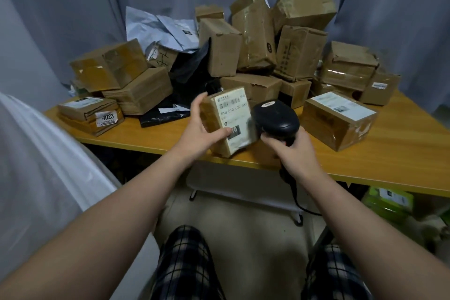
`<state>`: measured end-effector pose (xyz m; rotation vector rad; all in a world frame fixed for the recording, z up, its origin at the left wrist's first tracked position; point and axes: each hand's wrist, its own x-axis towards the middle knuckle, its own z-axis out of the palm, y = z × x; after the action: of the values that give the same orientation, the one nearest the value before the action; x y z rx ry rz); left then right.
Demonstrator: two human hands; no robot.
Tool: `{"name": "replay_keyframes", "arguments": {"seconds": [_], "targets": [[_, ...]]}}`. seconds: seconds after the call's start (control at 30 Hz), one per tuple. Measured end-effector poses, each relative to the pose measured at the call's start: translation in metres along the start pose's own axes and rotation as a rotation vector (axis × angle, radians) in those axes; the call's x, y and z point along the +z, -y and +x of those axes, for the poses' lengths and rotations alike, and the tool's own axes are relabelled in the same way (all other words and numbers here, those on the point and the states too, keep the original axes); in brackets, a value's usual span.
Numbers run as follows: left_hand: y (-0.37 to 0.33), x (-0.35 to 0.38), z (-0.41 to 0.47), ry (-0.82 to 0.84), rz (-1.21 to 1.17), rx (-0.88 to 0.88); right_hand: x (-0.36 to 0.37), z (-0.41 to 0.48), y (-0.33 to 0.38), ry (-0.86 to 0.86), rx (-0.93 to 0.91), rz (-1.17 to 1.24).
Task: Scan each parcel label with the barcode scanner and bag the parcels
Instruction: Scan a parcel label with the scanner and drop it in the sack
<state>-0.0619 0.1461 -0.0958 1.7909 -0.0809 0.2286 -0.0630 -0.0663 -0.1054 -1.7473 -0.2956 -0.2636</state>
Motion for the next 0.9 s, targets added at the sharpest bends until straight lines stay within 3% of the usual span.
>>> {"name": "replay_keyframes", "arguments": {"seconds": [0.37, 0.9], "targets": [[0.001, -0.013, -0.006, -0.005, 0.040, 0.043, 0.023, -0.034, 0.011, 0.005, -0.056, -0.061], [0.002, -0.010, -0.011, -0.053, 0.063, 0.033, 0.023, -0.061, -0.003, -0.063, -0.008, 0.082]]}}
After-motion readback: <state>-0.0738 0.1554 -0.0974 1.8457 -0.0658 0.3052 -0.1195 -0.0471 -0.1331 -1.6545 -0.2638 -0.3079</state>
